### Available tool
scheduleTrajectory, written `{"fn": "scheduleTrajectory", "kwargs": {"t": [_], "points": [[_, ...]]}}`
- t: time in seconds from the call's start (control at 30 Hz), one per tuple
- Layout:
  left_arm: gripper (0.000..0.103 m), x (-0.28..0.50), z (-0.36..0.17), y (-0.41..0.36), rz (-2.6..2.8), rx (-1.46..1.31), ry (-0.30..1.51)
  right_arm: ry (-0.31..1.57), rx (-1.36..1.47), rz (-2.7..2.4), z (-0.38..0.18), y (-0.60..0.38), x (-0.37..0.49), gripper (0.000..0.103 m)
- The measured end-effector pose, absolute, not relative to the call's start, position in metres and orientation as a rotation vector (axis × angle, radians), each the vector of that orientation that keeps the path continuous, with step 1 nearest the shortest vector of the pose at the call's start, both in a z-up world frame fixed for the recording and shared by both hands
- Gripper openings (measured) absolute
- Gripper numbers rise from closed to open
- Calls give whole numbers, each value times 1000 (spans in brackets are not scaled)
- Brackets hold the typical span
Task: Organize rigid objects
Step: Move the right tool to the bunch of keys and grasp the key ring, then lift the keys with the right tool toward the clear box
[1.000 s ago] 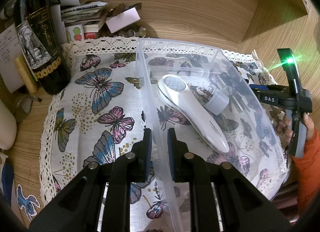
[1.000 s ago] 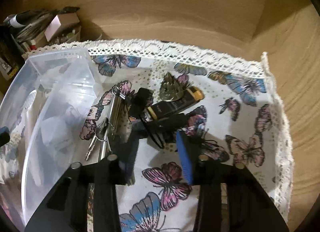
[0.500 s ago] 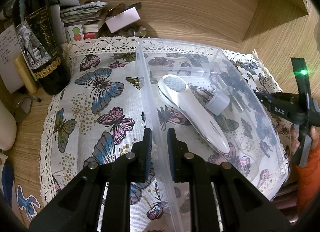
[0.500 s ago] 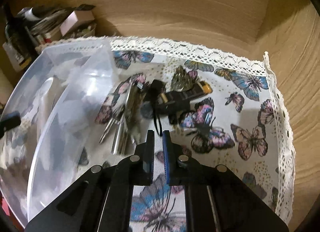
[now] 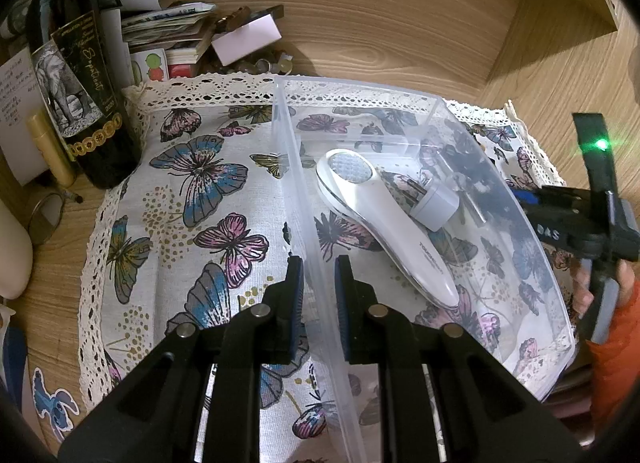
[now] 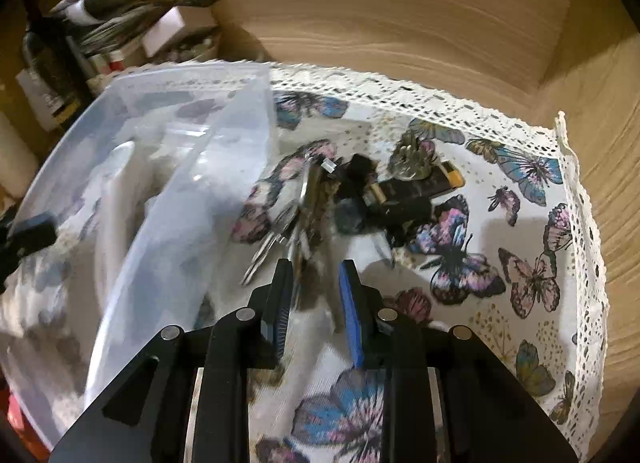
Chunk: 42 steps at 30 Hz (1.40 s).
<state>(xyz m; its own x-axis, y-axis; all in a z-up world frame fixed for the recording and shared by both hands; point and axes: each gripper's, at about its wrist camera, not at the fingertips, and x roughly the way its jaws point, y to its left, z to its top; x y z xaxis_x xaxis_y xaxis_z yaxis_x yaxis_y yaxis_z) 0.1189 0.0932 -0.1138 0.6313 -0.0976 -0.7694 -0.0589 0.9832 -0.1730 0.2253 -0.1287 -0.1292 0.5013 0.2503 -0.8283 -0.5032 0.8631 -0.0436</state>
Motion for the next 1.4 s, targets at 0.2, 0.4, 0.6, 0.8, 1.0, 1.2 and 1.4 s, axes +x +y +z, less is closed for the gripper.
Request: {"fn": "scheduleTrajectory", "kwargs": {"t": [0.2, 0.4, 0.6, 0.8, 1.0, 1.2, 1.4], "points": [[15, 119, -114, 93, -22, -189, 889, 939, -303, 438, -129, -124, 240, 22], [15, 119, -114, 92, -23, -191, 888, 974, -274, 434, -144, -126, 248, 22], [15, 120, -113, 92, -22, -191, 890, 940, -294, 426, -144, -115, 251, 9], [15, 121, -113, 91, -22, -191, 891, 934, -288, 452, -139, -110, 241, 3], [15, 121, -113, 92, -24, -192, 891, 968, -291, 432, -144, -133, 220, 3], [15, 122, -113, 92, -22, -189, 892, 986, -250, 406, -142, -168, 201, 3], [15, 122, -113, 92, -18, -191, 892, 998, -241, 375, -142, -187, 185, 3]]}}
